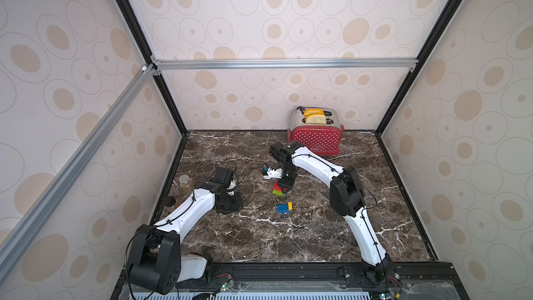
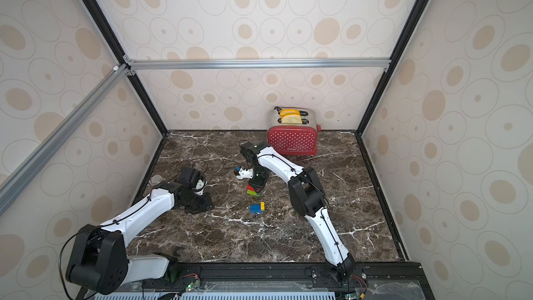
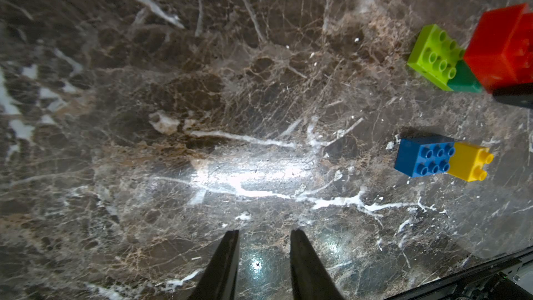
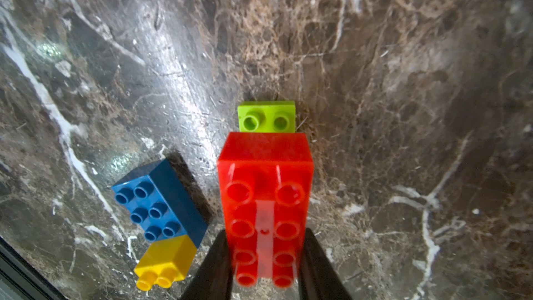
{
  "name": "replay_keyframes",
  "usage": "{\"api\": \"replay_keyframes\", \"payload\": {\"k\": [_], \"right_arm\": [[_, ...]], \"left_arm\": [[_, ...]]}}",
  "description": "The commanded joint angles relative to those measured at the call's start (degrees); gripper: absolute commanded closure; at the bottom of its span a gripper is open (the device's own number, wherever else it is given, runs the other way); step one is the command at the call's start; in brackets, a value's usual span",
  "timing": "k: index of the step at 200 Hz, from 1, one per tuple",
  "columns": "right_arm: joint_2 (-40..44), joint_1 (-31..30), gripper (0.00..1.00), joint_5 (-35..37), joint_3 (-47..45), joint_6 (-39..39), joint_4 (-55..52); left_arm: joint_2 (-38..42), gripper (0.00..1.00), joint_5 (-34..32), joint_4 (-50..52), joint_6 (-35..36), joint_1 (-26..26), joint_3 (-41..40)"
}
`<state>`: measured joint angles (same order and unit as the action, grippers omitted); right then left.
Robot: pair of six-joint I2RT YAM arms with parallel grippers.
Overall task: Assemble the number 5 with lego
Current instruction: Assemble the lego brick with the lego brick.
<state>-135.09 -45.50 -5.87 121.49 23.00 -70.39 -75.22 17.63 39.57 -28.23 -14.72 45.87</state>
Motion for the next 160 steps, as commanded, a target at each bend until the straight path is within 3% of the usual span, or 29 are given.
{"api": "replay_keyframes", "payload": {"k": [1, 47, 99, 160], "right_arm": [[-3.73, -0.21, 0.68, 0.50, -2.40, 1.32, 2.54], [-4.35, -0.21, 0.68, -0.90, -2.28, 0.99, 2.71], [-4.48, -0.15, 0.69, 6.97, -1.56, -0.11, 5.07], [-5.69, 0.45, 0.69, 4.42, 0.73, -2.82, 3.26]], "left_arm": [[-0.71, 0.67, -0.40, 0.40, 1.07, 0.36, -0.07], [-0.98, 0.67, -0.35, 0.42, 1.18, 0.39, -0.08], [-1.41, 0.67, -0.27, 0.32, 1.16, 0.33, 0.02], [-1.42, 0.68, -0.58, 0.38, 1.08, 0.38, 0.11]]}}
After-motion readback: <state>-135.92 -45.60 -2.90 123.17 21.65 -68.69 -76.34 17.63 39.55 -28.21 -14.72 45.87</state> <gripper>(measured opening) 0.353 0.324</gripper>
